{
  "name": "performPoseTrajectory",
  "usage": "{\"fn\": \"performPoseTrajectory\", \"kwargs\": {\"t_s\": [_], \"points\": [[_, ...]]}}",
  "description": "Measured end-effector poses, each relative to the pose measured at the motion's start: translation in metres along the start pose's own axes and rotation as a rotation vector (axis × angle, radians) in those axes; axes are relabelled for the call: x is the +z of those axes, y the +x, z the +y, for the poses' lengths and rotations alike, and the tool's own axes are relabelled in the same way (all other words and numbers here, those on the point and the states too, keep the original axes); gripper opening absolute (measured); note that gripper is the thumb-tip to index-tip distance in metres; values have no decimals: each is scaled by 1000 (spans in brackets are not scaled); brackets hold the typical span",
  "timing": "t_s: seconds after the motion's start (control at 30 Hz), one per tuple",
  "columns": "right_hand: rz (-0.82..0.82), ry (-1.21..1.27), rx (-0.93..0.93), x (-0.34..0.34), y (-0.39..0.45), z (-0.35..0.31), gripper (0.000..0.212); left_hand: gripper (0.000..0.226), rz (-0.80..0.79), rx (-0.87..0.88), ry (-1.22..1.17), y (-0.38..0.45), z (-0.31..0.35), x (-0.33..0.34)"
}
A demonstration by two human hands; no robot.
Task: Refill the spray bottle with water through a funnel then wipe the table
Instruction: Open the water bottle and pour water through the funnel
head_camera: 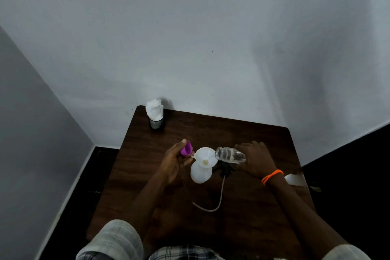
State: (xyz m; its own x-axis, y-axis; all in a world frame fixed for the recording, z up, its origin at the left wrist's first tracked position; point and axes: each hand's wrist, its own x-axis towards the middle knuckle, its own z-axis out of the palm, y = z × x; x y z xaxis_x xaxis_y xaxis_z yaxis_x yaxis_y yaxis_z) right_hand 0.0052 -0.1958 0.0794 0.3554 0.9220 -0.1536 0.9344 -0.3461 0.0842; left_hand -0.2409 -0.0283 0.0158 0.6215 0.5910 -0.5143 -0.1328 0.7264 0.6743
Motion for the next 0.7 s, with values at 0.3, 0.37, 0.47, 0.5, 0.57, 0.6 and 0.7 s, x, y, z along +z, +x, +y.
{"fn": "performPoseTrajectory", "kwargs": {"t_s": [0.3, 0.37, 0.47, 0.5, 0.57, 0.6, 0.7], "points": [[-8, -14, 4, -5, -3, -1, 73, 52, -20, 4, 34, -1, 0, -2], [-5, -13, 6, -6, -3, -2, 73, 54, -16, 8, 28, -2, 0, -2], [-3, -18, 7, -9, -3, -2, 73, 55, -13, 5, 17, -3, 0, -1], [-3, -21, 6, -10, -3, -2, 73, 53, -13, 5, 15, -3, 1, 0], [-7, -28, 3, -12, -4, -2, 73, 50, -16, 6, 15, -5, 1, 0], [-6, -31, 2, -13, -4, -3, 73, 48, -17, 6, 17, -5, 1, 0], [-2, -34, 2, -14, -4, -3, 73, 42, -17, -3, 16, -7, 2, -1]]}}
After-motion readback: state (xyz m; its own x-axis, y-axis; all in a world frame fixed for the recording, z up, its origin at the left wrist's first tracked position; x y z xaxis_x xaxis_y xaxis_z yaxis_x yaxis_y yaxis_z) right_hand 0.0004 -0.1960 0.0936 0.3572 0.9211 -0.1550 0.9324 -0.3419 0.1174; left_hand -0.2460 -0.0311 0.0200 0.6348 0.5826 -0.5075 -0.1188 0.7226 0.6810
